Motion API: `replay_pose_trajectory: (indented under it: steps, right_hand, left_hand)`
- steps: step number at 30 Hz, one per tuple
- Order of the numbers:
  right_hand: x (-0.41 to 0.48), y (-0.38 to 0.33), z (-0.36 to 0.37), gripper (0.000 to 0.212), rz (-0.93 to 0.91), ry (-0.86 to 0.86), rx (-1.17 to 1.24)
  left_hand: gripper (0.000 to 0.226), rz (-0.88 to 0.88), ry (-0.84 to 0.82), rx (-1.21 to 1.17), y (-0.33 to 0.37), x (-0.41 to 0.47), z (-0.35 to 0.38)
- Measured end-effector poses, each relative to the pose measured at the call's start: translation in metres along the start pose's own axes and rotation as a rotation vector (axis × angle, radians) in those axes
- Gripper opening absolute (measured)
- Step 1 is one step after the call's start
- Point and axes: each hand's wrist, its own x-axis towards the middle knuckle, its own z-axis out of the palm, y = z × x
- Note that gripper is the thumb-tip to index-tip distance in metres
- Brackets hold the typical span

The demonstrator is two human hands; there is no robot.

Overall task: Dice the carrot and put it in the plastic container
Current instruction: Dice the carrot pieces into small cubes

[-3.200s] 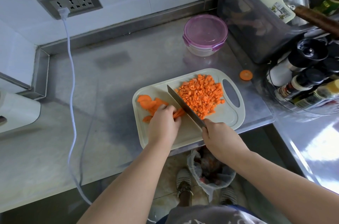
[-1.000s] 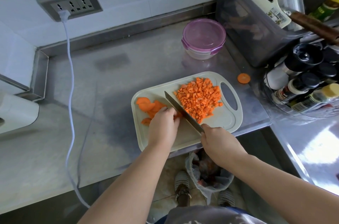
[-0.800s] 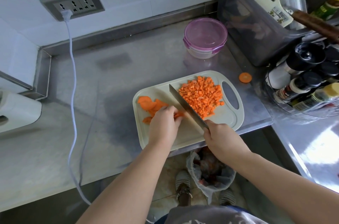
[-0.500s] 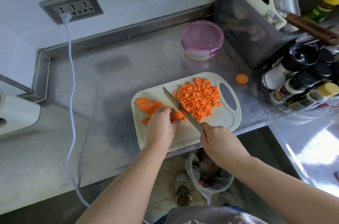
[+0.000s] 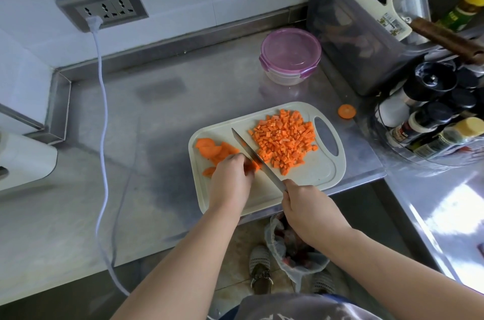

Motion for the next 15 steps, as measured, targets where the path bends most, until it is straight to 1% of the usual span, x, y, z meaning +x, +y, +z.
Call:
replay_pose_trajectory:
  steps: [7, 11, 15]
  right_hand:
    - [0.0024, -0.0022, 0.0000, 0.024, 0.029, -0.058, -0.027]
    - [0.0077, -0.0035, 0.0019, 0.029, 0.034, -0.114, -0.103]
    - [0.0091, -0.0008, 0.0012, 0.023, 0.059, -0.085, -0.008]
  left_hand:
    - [0.011, 0.015, -0.018, 0.031, -0.0013, 0.0016, 0.0005]
    - [0.007, 0.045, -0.016, 0.018, -0.0007, 0.0017, -0.0004]
    - [0.007, 0.048, -0.010, -0.019, -0.0020, 0.0010, 0.0006]
